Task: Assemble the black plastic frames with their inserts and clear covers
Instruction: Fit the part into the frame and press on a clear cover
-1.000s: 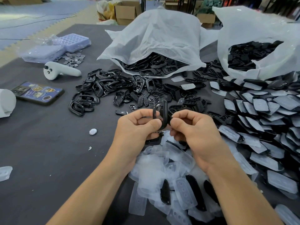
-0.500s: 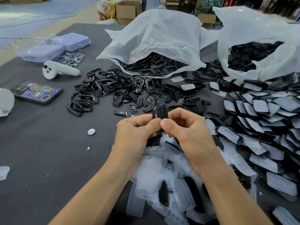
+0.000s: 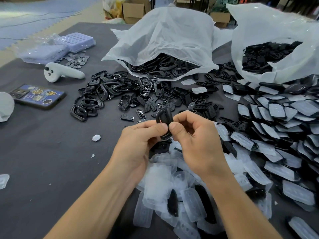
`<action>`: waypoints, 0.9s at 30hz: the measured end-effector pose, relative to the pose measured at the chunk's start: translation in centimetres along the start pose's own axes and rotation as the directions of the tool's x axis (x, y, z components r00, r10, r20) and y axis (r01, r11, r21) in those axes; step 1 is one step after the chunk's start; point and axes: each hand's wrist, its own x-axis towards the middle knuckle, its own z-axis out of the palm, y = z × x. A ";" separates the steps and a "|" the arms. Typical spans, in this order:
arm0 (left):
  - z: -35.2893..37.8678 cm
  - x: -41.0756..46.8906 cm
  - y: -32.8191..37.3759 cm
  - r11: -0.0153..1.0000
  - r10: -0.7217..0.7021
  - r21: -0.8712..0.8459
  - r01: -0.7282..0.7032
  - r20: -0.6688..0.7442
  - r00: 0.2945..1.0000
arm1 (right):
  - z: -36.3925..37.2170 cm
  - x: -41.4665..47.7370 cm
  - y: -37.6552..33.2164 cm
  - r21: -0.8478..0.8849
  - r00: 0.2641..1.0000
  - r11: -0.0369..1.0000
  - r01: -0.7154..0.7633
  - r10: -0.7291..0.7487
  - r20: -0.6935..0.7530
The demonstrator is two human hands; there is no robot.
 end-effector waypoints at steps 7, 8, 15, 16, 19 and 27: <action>0.4 0.2 -0.2 0.999 0.006 0.036 -0.002 -0.099 0.995 | 0.5 -0.3 0.1 -0.174 0.998 0.984 0.022 -0.031 -0.050; 0.4 0.2 -0.1 0.999 0.006 0.034 -0.003 -0.101 0.995 | 0.5 -0.3 0.1 -0.169 0.998 0.985 0.036 -0.043 -0.039; 0.3 0.1 0.3 0.998 0.031 0.051 -0.026 -0.110 0.993 | 0.6 -0.2 0.1 -0.160 1.000 0.987 0.008 -0.013 -0.027; 0.5 0.1 0.3 0.994 0.045 0.101 -0.030 -0.146 0.988 | 0.7 -0.2 0.2 -0.190 0.999 0.982 -0.008 -0.001 -0.046; 0.5 0.2 -0.2 0.972 0.130 0.221 -0.075 -0.244 0.961 | 1.1 -0.5 0.2 -0.224 0.997 0.974 -0.035 0.017 -0.079; -1.2 1.1 0.7 0.995 0.007 0.098 -0.019 0.118 0.993 | 0.9 0.1 -0.2 0.203 0.988 0.969 -0.141 0.124 0.097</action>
